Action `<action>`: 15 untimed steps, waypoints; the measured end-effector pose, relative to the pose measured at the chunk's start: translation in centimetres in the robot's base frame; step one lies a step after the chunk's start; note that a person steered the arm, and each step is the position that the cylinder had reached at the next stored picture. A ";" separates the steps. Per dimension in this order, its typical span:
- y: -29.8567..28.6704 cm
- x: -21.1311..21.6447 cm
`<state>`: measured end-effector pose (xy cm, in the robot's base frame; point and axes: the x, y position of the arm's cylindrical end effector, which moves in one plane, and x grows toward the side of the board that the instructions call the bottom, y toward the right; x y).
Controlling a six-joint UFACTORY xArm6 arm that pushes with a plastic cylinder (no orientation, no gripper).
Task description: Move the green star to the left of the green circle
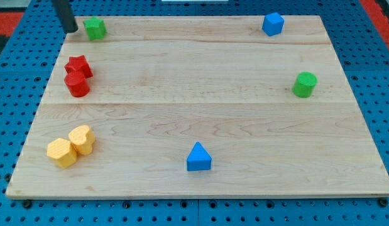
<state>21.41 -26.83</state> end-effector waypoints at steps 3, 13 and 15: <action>13.5 2.3; 16.2 14.4; 32.3 22.5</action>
<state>43.90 5.47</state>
